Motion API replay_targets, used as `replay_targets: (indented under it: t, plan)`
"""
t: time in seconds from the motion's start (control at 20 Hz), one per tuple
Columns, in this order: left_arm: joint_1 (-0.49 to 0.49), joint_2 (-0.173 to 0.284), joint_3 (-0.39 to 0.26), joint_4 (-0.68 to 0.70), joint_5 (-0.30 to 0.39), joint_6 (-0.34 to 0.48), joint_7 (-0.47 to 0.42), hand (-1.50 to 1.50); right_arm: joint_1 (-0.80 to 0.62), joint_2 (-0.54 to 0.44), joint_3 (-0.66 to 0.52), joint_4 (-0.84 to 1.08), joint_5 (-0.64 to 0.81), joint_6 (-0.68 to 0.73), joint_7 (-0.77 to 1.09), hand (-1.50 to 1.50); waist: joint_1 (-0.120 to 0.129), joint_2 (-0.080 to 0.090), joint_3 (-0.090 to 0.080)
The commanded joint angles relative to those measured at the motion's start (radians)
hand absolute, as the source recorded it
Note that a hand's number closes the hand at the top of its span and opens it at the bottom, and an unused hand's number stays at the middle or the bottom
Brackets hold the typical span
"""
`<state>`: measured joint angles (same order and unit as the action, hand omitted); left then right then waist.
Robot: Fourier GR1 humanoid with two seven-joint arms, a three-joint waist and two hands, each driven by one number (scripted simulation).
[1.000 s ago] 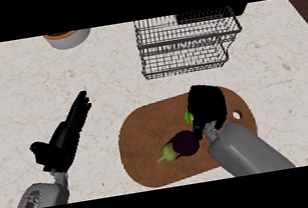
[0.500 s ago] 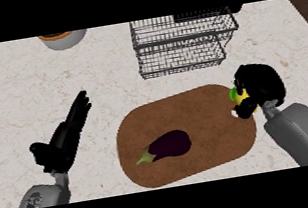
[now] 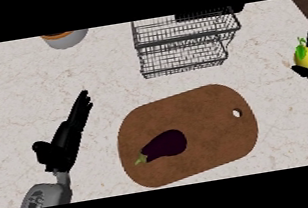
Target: Pick the lemon from the cutting board and place it in the tiered basket
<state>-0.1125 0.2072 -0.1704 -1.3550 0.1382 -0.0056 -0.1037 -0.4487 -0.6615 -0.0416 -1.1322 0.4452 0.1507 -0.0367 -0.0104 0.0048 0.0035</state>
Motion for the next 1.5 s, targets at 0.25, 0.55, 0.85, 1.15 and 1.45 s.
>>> replay_targets:
  t: [0.25,0.55,0.85,1.15,1.45]
  plan:
    - [-0.044,-0.009,0.011,0.003,-0.004,-0.030,0.032,0.00,-0.179,-0.077,-0.135,0.026,-0.155,0.165,-0.093,1.50,0.014,-0.006,-0.004]
    - [-0.006,-0.021,0.001,-0.005,-0.050,-0.009,-0.010,0.00,-0.418,0.020,-0.107,0.038,-0.164,0.173,0.145,1.50,0.026,-0.005,-0.004]
    - [-0.046,-0.034,0.030,0.045,-0.037,-0.023,-0.009,0.00,-0.660,0.100,-0.059,0.135,-0.142,0.208,0.334,1.50,0.030,-0.003,-0.005]
    - [-0.064,-0.035,0.022,0.005,-0.048,-0.036,0.029,0.00,-0.802,0.176,-0.041,0.385,-0.073,0.150,0.257,1.50,0.042,0.003,-0.004]
    - [-0.041,-0.041,0.029,0.078,-0.056,-0.060,-0.032,0.00,-0.845,0.341,0.013,0.502,-0.005,0.043,0.232,1.50,0.037,0.004,-0.004]
